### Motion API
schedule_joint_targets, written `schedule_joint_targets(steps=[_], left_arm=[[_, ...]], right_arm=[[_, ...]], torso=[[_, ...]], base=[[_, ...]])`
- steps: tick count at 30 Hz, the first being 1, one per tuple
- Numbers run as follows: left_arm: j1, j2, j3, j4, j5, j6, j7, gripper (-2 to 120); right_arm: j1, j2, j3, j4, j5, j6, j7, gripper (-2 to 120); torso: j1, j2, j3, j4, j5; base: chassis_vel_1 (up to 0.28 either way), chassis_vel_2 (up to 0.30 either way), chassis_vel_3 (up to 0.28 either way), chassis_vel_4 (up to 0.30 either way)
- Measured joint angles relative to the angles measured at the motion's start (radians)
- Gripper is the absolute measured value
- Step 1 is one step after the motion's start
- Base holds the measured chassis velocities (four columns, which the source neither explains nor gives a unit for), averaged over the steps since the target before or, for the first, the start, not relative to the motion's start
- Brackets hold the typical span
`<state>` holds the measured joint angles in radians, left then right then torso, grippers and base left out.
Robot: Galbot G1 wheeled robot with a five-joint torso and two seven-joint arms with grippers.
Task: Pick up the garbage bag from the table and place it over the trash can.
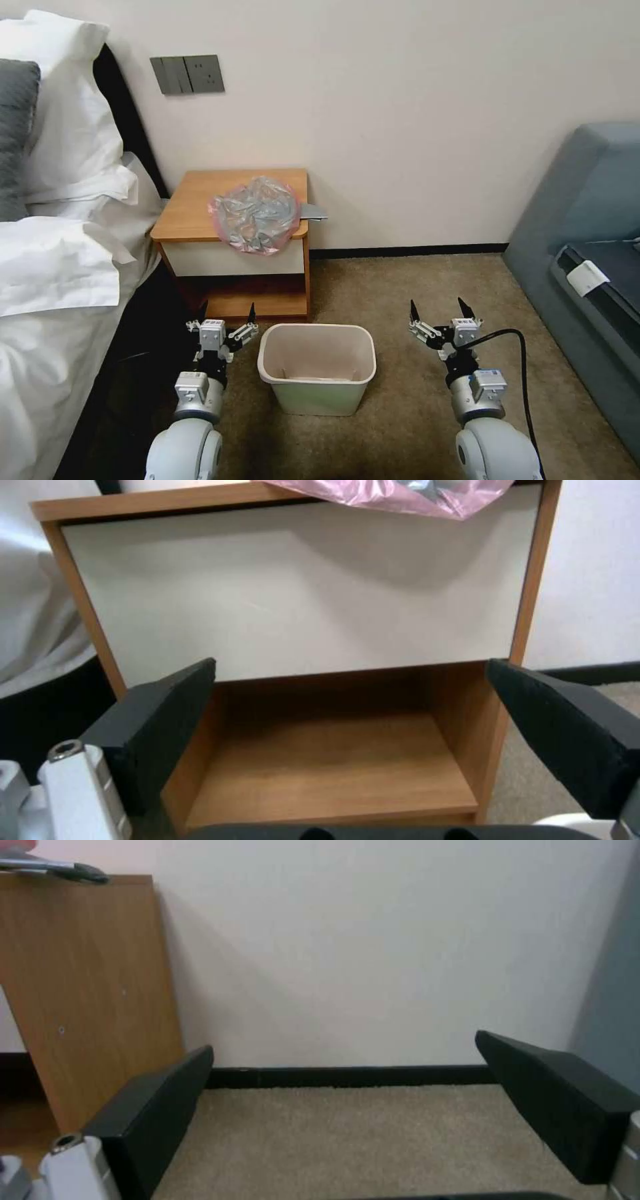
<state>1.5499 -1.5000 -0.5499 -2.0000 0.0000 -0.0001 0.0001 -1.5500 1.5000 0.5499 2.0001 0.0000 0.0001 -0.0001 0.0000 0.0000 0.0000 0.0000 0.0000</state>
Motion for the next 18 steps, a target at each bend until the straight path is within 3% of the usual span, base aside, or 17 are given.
schedule_joint_targets(steps=[18], left_arm=[[0.0, 0.0, 0.0, 0.0, 0.0, 0.0, 0.0, 100]], right_arm=[[0.0, 0.0, 0.0, 0.0, 0.0, 0.0, 0.0, 100]], torso=[[0.0, 0.0, 0.0, 0.0, 0.0]], base=[[0.0, 0.0, 0.0, 0.0]])
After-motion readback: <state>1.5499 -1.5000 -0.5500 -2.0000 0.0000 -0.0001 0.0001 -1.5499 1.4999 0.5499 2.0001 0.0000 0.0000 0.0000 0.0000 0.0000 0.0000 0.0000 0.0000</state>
